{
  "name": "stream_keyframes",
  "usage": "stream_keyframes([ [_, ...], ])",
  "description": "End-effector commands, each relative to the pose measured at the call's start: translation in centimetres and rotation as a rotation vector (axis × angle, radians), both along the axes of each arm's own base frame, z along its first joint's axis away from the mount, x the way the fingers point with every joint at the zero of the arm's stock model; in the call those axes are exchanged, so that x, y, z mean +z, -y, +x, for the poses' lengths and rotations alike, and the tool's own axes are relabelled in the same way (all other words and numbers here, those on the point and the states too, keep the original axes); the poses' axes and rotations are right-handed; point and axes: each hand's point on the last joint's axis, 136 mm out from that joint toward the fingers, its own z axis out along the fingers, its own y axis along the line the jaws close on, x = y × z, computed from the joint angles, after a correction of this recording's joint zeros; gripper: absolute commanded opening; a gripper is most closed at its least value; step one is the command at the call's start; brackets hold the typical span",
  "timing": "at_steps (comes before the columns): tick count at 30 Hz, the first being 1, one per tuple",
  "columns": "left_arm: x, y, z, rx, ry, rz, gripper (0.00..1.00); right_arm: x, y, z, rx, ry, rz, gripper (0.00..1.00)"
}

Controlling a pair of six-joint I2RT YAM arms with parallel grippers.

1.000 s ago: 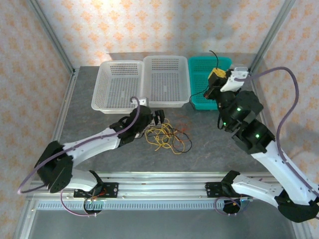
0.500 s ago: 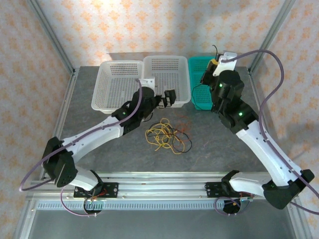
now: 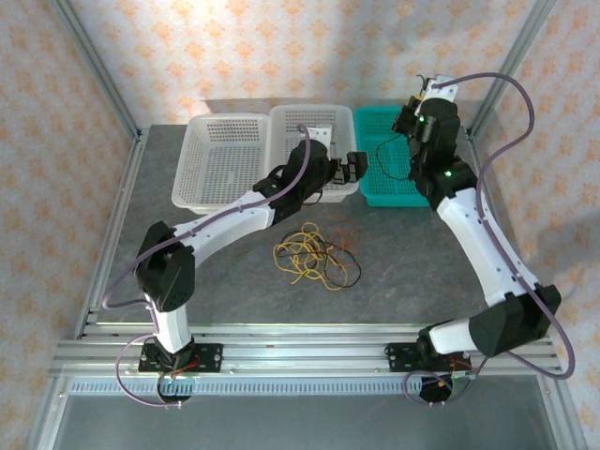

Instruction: Untangle the cables

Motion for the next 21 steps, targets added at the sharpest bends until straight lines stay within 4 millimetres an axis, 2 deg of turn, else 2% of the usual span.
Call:
stream_keyframes([
  [1, -0.7, 1.0, -0.3, -0.033, -0.039, -0.028, 0.99, -2.4, 0.4, 1.6, 0.017, -0.048, 0.079, 0.00],
  [7, -3.1, 1.3, -0.7, -0.046, -0.088, -0.029, 0.99, -9.6, 3.0, 5.0, -0.031, -0.217, 0.212, 0.00],
  [12, -4.3, 1.8, -0.4, -0.053, -0.117, 0.009, 0.99, -15.9, 4.9, 8.1, -0.109, -0.462, 0.364, 0.00],
  [13, -4.0, 1.8, -0.3, -0.054, -0.114, 0.012, 0.99, -16.7, 5.3, 8.5, -0.146, -0.492, 0.376, 0.00],
  [14, -5.2, 2.0, 0.0, -0.054, -0.133, 0.033, 0.99, -17.7, 5.8, 8.9, -0.193, -0.516, 0.384, 0.00],
  [15, -5.5, 2.2, 0.2, -0.057, -0.136, 0.040, 0.99, -18.5, 6.1, 9.4, -0.215, -0.532, 0.369, 0.00],
  [18, -5.9, 2.9, 0.7, -0.069, -0.141, 0.053, 0.99, -20.6, 6.8, 10.7, -0.235, -0.573, 0.299, 0.00],
  [21, -6.5, 3.5, 1.1, -0.077, -0.148, 0.063, 0.99, -22.9, 7.2, 11.9, -0.212, -0.617, 0.303, 0.00],
])
